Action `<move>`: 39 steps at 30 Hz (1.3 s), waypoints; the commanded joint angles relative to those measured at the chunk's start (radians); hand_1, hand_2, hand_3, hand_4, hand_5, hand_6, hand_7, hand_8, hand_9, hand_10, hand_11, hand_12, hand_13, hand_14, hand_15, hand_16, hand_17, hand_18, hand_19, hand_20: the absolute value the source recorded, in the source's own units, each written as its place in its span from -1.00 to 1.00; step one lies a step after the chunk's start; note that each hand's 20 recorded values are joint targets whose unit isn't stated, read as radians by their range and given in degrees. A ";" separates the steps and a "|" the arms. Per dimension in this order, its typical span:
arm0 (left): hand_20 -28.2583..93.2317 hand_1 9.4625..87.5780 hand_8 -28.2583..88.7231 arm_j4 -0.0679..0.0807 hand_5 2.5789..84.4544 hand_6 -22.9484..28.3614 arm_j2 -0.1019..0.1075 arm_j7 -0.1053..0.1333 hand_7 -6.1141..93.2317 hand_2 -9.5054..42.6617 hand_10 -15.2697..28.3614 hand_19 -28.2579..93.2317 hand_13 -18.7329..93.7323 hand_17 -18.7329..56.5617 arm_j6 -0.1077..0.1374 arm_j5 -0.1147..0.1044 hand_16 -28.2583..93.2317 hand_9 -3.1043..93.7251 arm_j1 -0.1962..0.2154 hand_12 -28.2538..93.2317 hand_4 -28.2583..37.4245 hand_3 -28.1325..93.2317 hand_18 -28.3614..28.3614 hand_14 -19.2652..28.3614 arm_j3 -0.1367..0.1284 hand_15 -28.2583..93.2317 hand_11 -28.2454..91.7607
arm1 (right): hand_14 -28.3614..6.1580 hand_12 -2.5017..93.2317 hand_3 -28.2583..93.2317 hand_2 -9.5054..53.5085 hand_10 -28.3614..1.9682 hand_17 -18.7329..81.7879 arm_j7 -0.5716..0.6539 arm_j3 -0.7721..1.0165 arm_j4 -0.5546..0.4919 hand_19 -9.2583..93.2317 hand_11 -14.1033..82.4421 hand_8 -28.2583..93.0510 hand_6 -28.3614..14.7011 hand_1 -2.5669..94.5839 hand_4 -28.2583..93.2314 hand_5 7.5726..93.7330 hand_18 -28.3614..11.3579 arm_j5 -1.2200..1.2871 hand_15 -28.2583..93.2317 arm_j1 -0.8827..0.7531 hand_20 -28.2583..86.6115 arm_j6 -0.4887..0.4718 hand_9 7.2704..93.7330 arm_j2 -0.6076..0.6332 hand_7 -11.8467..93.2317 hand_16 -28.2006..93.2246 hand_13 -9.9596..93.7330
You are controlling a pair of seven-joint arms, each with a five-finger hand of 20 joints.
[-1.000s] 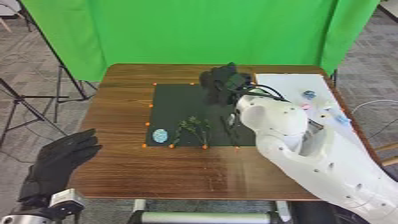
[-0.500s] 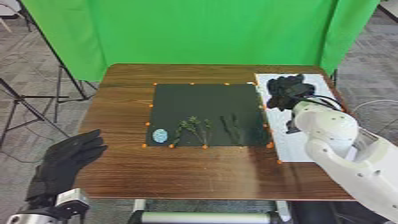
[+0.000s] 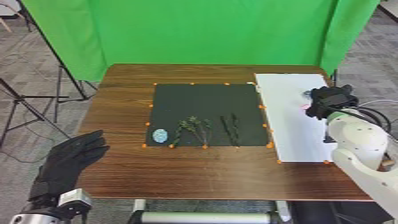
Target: Arrange flowers
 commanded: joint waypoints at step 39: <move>-0.34 -0.52 -0.68 0.016 0.04 0.42 0.000 0.013 -0.53 -0.46 0.70 0.47 -0.22 -0.75 -0.009 -0.004 -0.77 -0.15 -0.013 -0.38 -0.63 0.77 0.81 1.00 0.019 0.51 0.04 | -0.16 -0.61 0.80 -0.93 0.07 -0.32 0.093 -0.105 0.181 0.62 -0.14 -0.78 0.28 -0.14 -1.00 -0.03 -0.75 -0.065 0.67 0.044 -0.01 0.055 0.22 -0.069 0.11 -0.26 0.11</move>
